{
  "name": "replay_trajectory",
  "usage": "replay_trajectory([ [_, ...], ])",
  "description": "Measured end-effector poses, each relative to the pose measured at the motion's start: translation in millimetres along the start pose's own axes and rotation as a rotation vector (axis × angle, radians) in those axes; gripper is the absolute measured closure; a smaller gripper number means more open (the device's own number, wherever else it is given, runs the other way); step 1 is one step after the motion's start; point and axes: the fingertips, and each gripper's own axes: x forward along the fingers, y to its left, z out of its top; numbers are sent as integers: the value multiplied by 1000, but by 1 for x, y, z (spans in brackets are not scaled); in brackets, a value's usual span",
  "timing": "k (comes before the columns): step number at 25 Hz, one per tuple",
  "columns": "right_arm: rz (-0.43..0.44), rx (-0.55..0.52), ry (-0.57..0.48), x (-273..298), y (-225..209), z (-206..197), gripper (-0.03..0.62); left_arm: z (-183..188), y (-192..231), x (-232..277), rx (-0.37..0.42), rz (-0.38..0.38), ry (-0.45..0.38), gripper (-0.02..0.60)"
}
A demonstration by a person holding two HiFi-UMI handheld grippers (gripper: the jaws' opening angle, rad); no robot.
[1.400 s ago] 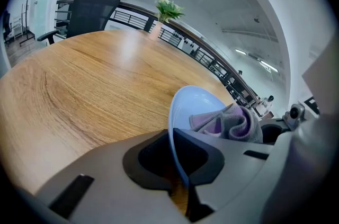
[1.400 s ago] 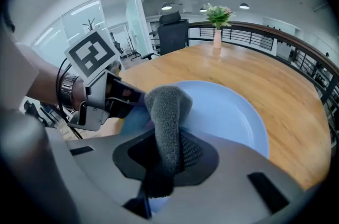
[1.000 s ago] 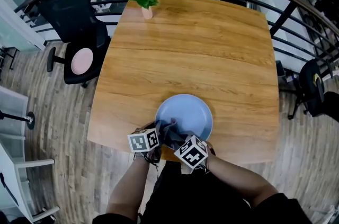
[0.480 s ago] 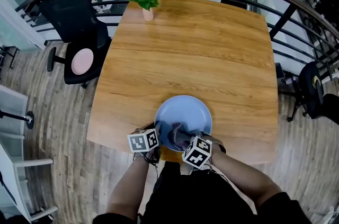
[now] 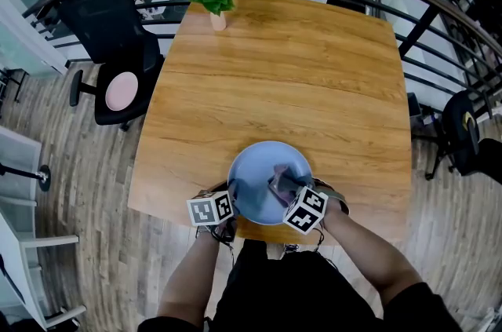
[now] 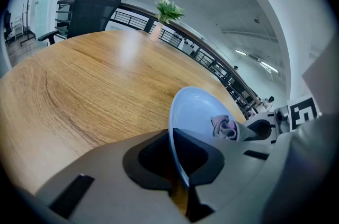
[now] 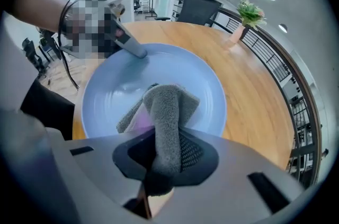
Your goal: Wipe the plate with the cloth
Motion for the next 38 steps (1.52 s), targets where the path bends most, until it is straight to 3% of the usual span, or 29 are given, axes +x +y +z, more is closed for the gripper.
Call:
replay_trajectory([
  [12, -118, 166, -57, 4, -56, 7, 522, -1, -1, 0, 3, -7, 3, 540],
  [16, -138, 278, -157, -1, -71, 15, 522, 1, -2, -2, 14, 6, -6, 540],
  [20, -73, 455, -298, -11, -82, 22, 522, 1, -2, 0, 9, -8, -9, 538],
  [23, -39, 524, -394, -21, -90, 23, 522, 2, 0, -1, 15, -3, -25, 537],
  [28, -5, 556, -527, -48, -96, 26, 522, 14, -5, -8, 39, -11, -106, 438],
  [38, -24, 479, -698, -110, -94, 25, 522, 40, -31, -78, 193, 104, -328, 420],
])
